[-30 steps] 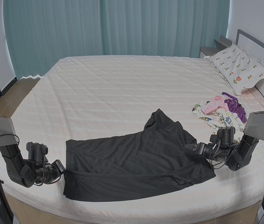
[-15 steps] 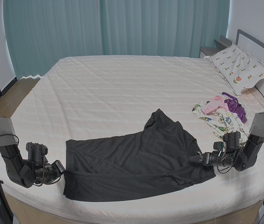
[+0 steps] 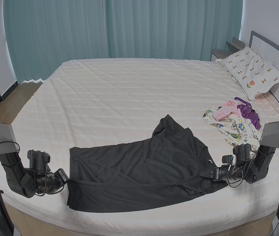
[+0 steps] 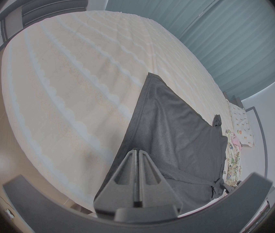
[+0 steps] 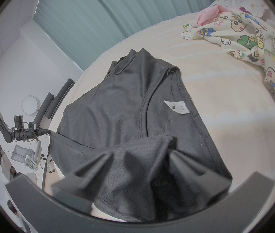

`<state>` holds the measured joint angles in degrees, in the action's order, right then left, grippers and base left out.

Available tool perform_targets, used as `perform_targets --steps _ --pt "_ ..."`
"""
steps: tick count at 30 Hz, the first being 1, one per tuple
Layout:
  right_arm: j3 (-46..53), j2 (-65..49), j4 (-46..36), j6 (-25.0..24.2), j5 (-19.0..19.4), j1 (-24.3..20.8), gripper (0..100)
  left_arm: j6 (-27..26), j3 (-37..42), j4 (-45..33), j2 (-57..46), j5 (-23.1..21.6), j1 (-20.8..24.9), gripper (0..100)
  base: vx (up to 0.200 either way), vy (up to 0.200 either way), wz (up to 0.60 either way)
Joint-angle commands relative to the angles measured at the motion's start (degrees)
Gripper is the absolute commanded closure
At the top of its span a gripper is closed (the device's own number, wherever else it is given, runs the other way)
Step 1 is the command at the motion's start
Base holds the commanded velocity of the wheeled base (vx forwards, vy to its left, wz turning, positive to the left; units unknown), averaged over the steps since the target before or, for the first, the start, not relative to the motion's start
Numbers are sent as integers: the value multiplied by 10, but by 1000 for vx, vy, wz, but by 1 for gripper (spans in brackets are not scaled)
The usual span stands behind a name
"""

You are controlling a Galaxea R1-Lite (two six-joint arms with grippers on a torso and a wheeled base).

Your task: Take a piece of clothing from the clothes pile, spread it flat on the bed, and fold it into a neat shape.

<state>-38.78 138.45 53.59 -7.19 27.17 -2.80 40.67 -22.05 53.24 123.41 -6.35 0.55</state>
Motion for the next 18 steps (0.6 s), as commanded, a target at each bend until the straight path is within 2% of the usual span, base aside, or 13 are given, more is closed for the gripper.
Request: perform_targets --steps 1,5,10,18 --pt "2 5 0 1 3 3 100 0 0 0 2 0 0 100 0 0 0" --pt "4 1 2 1 9 10 100 0 0 0 3 0 0 100 0 0 0" --pt "5 -14 5 -3 39 24 100 0 0 0 3 0 -3 100 0 0 0" --pt "-9 -32 10 -12 40 32 100 -1 0 -3 6 2 -12 100 0 0 0"
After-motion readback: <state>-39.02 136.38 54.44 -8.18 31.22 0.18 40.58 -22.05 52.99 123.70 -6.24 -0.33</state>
